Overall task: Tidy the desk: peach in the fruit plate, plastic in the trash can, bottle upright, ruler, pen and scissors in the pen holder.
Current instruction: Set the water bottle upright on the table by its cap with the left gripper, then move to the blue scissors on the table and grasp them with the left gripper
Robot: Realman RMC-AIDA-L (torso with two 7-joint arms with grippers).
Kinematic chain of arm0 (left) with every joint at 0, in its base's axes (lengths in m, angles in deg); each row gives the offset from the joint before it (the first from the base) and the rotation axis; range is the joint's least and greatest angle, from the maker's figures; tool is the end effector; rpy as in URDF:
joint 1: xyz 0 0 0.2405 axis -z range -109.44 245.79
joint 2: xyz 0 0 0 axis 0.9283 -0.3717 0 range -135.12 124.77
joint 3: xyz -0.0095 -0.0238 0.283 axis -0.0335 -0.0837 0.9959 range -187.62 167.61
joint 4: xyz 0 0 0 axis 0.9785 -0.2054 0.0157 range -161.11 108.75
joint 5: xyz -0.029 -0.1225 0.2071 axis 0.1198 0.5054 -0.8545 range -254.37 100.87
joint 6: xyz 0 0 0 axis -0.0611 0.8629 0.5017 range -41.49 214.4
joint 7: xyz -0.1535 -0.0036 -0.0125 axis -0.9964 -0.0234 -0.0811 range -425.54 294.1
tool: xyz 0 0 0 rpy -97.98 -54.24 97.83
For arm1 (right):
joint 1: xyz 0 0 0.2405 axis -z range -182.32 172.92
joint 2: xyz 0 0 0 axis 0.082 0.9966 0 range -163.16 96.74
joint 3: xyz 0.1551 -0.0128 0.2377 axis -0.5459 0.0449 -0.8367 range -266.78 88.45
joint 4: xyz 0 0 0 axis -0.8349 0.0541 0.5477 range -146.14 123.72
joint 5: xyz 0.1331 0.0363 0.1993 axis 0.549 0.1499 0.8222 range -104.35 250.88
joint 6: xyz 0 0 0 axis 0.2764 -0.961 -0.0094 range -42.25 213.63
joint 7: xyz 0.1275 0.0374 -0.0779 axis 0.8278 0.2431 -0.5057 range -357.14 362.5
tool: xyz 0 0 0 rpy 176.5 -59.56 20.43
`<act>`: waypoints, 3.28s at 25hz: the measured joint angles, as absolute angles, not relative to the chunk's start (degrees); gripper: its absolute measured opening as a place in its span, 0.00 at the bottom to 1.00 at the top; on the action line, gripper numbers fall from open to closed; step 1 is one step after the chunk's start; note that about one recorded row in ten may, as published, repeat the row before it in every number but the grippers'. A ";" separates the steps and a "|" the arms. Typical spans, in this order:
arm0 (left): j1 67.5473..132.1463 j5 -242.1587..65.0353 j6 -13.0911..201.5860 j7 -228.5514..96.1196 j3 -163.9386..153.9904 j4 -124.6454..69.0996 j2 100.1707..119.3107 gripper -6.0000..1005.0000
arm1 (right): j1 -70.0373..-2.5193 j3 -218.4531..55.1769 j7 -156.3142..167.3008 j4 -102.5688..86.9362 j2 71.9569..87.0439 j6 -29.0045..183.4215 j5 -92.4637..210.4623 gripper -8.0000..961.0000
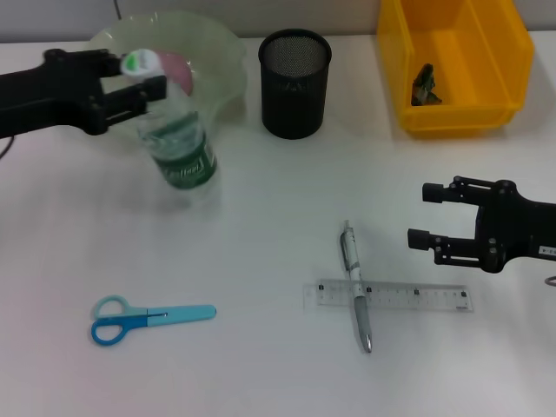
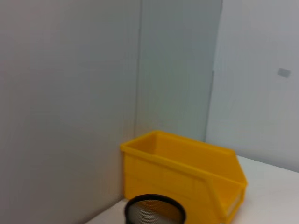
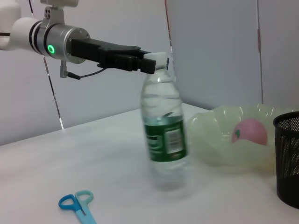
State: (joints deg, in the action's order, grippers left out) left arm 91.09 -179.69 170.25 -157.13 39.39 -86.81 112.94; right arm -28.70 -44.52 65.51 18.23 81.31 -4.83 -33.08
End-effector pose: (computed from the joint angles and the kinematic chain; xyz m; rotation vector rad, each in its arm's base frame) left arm -0.2686 0.3911 0.0526 -2.5387 -0.4999 -0.6671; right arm 0.3449 0.3306 -0.0157 -2.7044 0.4575 0.7144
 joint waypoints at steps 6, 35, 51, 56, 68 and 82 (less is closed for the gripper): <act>90.19 -179.58 170.92 -155.54 36.34 -85.81 112.60 0.45 | -28.78 -44.52 66.17 18.24 81.31 -4.84 -33.08 0.77; 90.19 -179.38 167.36 -144.65 27.59 -77.53 112.85 0.44 | -29.02 -44.43 68.25 18.42 81.31 -5.63 -33.08 0.77; 90.21 -177.25 164.61 -142.61 27.34 -74.27 113.25 0.44 | -29.07 -43.72 68.24 18.50 81.39 -5.63 -33.08 0.77; 90.24 -176.19 164.36 -141.10 27.34 -73.16 113.21 0.49 | -29.05 -43.73 68.24 18.50 81.40 -5.63 -33.08 0.77; 90.34 -175.80 163.93 -140.71 27.38 -72.41 113.24 0.60 | -29.11 -43.67 68.24 18.50 81.40 -5.62 -33.08 0.77; 91.65 -165.54 179.50 -149.70 28.01 -78.49 111.08 0.78 | -29.76 -42.63 68.30 18.49 81.40 -6.06 -33.08 0.77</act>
